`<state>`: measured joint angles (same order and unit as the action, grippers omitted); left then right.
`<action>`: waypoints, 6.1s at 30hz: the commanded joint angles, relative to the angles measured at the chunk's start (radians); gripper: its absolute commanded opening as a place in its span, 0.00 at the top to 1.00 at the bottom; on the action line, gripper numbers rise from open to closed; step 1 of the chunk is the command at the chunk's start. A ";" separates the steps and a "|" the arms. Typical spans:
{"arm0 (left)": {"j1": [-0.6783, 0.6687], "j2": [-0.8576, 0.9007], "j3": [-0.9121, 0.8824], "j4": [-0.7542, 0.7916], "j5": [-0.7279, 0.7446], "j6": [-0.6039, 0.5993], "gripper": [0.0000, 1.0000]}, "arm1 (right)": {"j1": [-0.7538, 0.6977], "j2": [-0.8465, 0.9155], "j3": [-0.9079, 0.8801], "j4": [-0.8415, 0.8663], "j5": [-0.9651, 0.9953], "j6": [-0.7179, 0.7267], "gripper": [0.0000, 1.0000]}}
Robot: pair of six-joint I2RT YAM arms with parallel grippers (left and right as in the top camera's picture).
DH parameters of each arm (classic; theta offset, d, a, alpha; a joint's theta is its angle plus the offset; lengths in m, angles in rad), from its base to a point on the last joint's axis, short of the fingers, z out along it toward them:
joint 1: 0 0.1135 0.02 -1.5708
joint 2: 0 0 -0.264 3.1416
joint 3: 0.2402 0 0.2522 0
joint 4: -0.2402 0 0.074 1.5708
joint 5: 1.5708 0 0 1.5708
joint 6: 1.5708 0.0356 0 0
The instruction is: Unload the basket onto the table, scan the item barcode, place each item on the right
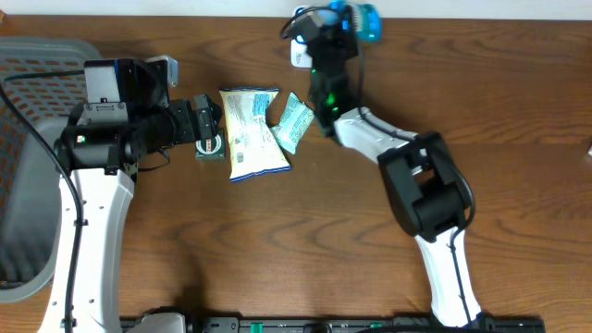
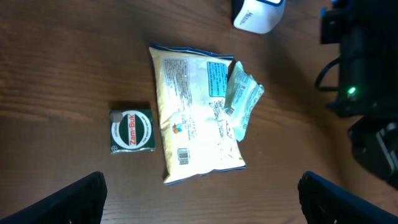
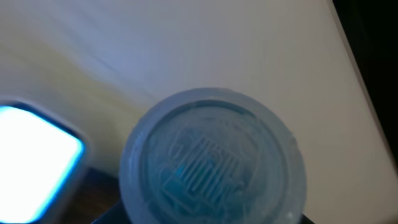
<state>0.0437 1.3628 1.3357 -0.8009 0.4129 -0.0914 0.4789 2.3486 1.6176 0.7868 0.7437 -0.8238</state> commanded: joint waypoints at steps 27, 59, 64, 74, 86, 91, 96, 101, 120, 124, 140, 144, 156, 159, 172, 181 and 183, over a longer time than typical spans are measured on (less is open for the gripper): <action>-0.001 0.003 0.002 0.000 -0.007 0.016 0.02 | -0.830 -0.334 0.035 -1.023 -0.214 0.854 0.99; -0.001 0.003 0.002 0.000 -0.007 0.016 0.02 | -1.152 -0.223 0.035 -0.863 -0.514 0.877 0.84; -0.001 0.003 0.002 0.000 -0.007 0.016 0.02 | -1.160 -0.224 0.035 -0.881 -0.514 0.878 0.66; -0.001 0.003 0.002 0.000 -0.007 0.016 0.02 | -1.152 -0.229 0.035 -0.890 -0.515 0.878 0.57; -0.001 0.003 0.002 0.000 -0.007 0.016 0.02 | -1.149 -0.402 0.035 -0.950 -0.533 0.879 0.37; -0.001 0.003 0.002 0.001 -0.007 0.016 0.02 | -1.147 -0.508 0.035 -1.032 -0.682 0.879 0.19; -0.001 0.003 0.002 0.001 -0.007 0.016 0.02 | -1.137 -0.612 0.035 -1.173 -0.917 1.003 0.09; -0.001 0.003 0.002 0.000 -0.007 0.016 0.02 | -1.123 -0.680 0.035 -1.319 -1.287 1.109 0.13; -0.001 0.003 0.002 0.000 -0.007 0.016 0.02 | -0.698 -0.681 0.035 -1.591 -1.342 1.089 0.01; -0.001 0.003 0.002 0.000 -0.007 0.016 0.02 | -0.562 -0.657 0.034 -1.566 -1.310 1.089 0.01; -0.001 0.003 0.002 0.000 -0.007 0.016 0.02 | -0.212 -0.361 0.034 -1.332 -1.257 1.260 0.01; -0.001 0.003 0.002 0.000 -0.007 0.016 0.02 | -0.179 -0.286 0.034 -1.291 -1.257 1.286 0.01; -0.001 0.003 0.002 0.000 -0.007 0.016 0.02 | -0.131 -0.120 0.033 -1.247 -1.259 1.433 0.03; -0.001 0.003 0.002 0.000 -0.007 0.016 0.02 | -0.117 -0.110 0.033 -1.250 -1.258 1.460 0.07; -0.001 0.003 0.002 0.000 -0.007 0.016 0.02 | -0.052 -0.107 0.030 -1.312 -1.115 1.535 0.18; -0.001 0.003 0.002 0.000 -0.007 0.016 0.02 | -0.040 -0.098 0.029 -1.283 -1.102 1.543 0.16; -0.001 0.003 0.002 0.000 -0.007 0.016 0.02 | -0.033 -0.087 0.029 -1.278 -1.101 1.561 0.16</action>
<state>0.0437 1.3628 1.3357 -0.8013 0.4129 -0.0883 0.4290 2.2345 1.6402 -0.4976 -0.3779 0.7052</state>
